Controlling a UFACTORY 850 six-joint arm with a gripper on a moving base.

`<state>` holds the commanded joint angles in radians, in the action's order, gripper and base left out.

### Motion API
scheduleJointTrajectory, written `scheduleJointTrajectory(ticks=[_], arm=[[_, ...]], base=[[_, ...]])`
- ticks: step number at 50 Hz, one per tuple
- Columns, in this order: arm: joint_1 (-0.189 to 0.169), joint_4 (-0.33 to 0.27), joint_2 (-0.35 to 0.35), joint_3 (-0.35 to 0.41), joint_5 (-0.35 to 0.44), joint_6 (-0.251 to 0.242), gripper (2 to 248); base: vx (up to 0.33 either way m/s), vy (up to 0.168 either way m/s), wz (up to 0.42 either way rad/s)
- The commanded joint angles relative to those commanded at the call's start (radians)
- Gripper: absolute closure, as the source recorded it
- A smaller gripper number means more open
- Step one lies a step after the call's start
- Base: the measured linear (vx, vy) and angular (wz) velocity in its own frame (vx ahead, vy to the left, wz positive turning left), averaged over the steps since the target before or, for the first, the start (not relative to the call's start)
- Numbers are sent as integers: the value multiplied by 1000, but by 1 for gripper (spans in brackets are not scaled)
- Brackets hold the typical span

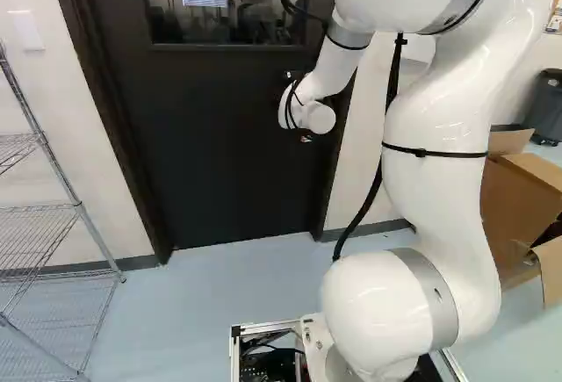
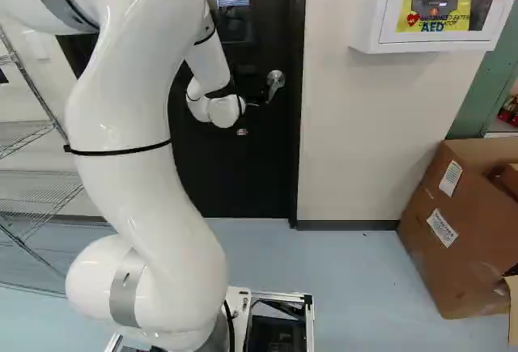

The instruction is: Open the door and move inside

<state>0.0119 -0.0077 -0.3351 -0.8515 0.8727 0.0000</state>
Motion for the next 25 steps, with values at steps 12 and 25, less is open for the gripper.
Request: scheduleJointTrajectory(ticks=[12, 25], arm=[[0, 0, -44, -24, 4, 0, 3], [-1, 0, -126, -95, 17, 0, 3]], base=[[0, 0, 0], [0, 0, 0]])
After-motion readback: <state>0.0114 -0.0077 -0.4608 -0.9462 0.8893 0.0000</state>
